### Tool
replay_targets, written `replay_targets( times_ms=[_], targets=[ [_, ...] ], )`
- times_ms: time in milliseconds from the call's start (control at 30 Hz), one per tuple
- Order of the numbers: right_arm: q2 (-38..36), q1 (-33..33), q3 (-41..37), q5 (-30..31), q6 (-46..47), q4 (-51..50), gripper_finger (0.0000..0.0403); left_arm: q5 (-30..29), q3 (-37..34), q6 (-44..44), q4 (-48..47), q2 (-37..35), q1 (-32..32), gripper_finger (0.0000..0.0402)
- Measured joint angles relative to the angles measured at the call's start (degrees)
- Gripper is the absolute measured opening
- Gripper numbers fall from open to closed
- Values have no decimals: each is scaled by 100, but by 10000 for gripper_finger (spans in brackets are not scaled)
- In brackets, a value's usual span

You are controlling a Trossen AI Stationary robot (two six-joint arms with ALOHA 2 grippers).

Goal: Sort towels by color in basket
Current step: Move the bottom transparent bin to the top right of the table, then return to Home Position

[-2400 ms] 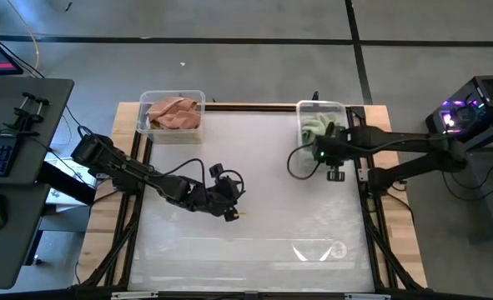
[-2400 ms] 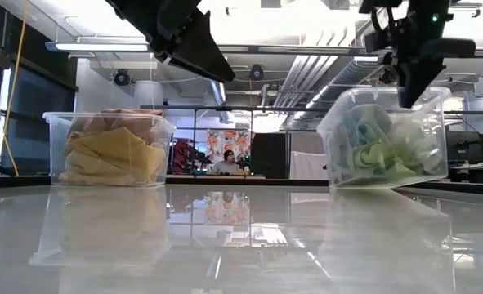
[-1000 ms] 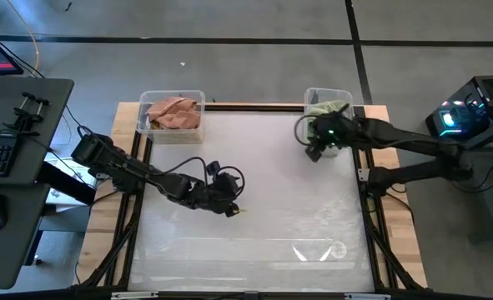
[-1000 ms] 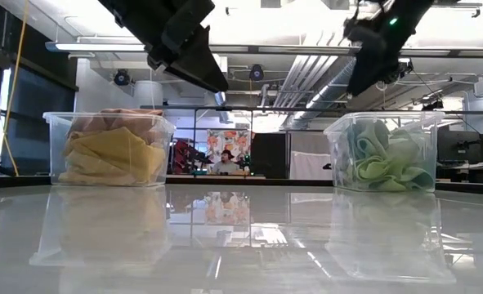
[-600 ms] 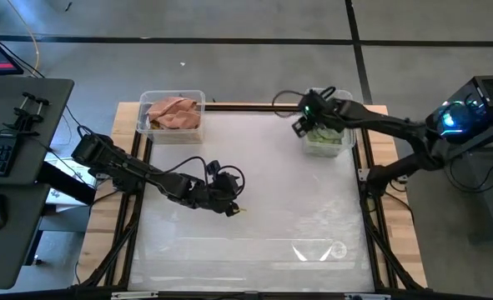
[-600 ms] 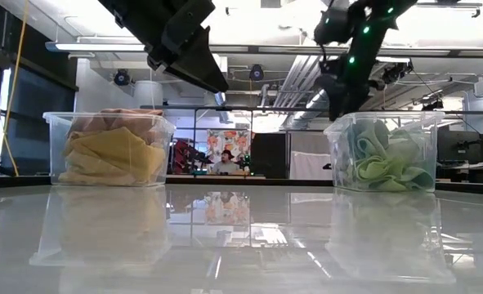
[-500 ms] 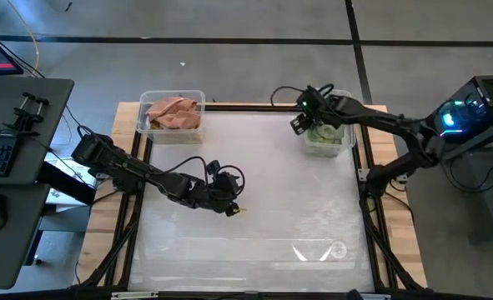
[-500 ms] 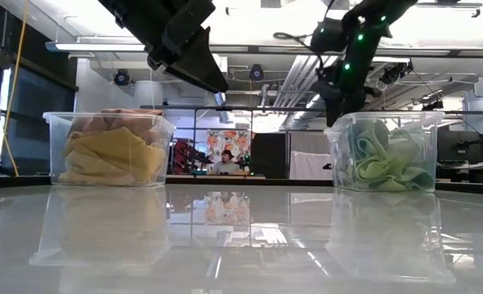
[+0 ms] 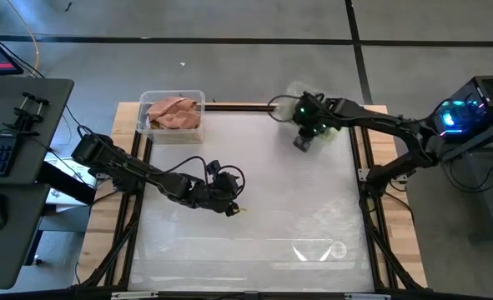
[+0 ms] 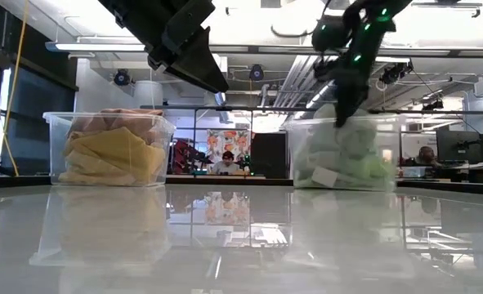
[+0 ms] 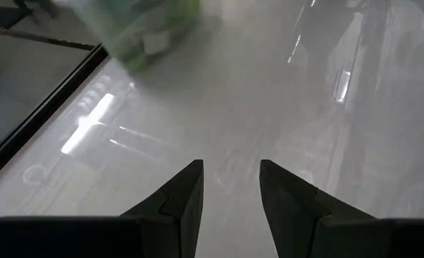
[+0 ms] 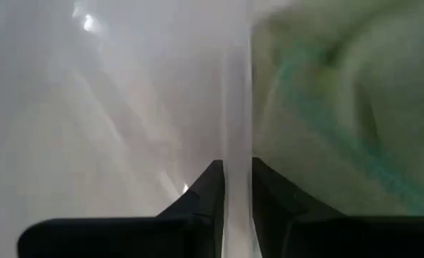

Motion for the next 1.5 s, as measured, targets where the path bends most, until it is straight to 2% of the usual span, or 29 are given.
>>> replay_targets(
  times_ms=[167,300,600,833,1100,1233,1500],
  targets=[
    [-460,295,-13,-70,-919,-893,43,1,0,-10,-2,0,0,124],
    [-855,237,-13,31,-1839,-1541,44,4,1,-31,-3,0,0,124],
    [-1026,-552,-22,232,-3264,-1829,45,2,1,-36,-4,0,0,124],
    [-1020,-1012,-22,180,-3945,-1822,52,4,1,-43,-3,0,0,124],
    [-1020,-1160,-22,522,-4078,-1795,103,4,1,-47,-2,0,-2,124],
    [-1020,-1163,-22,734,-3848,-1766,127,4,1,-46,-2,0,-2,124],
    [-1165,-976,-17,591,-2828,-1778,128,4,1,-45,-11,0,-2,124]
  ],
)
